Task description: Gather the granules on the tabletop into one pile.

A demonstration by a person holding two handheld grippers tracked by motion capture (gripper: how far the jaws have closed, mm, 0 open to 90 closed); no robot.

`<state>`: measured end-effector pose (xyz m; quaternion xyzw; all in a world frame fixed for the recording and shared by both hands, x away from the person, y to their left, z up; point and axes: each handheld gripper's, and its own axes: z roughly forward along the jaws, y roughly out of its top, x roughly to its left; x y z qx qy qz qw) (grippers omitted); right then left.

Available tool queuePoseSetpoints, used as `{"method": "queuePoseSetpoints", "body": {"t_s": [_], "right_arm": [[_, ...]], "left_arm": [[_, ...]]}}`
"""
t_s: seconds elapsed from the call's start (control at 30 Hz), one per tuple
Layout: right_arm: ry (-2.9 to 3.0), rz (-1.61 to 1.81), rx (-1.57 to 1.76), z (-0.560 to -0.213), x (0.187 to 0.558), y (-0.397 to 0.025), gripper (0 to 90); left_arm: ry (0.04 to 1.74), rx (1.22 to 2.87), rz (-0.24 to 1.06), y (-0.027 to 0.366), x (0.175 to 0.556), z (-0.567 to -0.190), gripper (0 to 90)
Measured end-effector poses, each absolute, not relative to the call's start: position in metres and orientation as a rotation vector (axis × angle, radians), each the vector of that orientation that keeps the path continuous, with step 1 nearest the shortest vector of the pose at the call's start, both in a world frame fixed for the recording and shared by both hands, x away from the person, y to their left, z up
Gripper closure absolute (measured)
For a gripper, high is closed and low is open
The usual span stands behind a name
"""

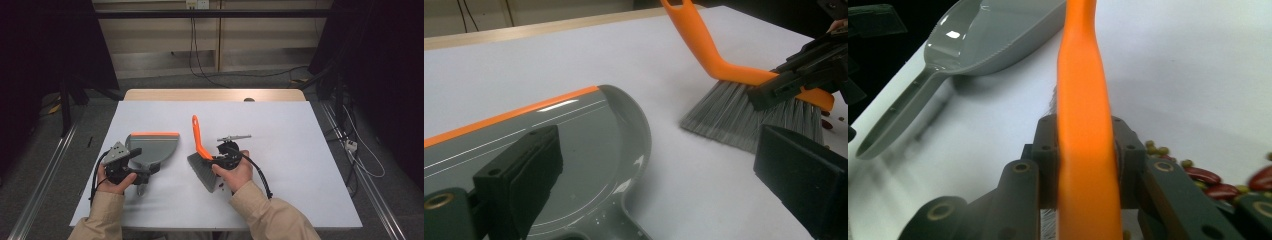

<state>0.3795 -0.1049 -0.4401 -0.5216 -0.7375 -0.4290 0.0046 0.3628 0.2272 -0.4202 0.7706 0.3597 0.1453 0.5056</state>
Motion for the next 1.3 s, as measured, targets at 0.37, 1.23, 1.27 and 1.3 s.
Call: {"method": "queuePoseSetpoints", "body": {"t_s": [0.37, 1.23, 1.27, 1.3], "right_arm": [[-2.282, -1.348, -1.7, -0.44, 0.378, -0.125, 70.6], [-2.203, -1.363, -1.819, -0.442, 0.372, -0.167, 70.5], [-2.199, -1.362, -1.826, -0.442, 0.372, -0.169, 70.5], [-2.2, -1.363, -1.83, -0.442, 0.372, -0.17, 70.5]], "left_arm": [[0.866, 1.86, 0.356, 0.227, 0.363, -0.42, 5.3], [0.865, 1.864, 0.365, 0.225, 0.363, -0.42, 5.3], [0.865, 1.865, 0.366, 0.225, 0.363, -0.42, 5.3], [0.865, 1.865, 0.367, 0.225, 0.363, -0.42, 5.3]]}}
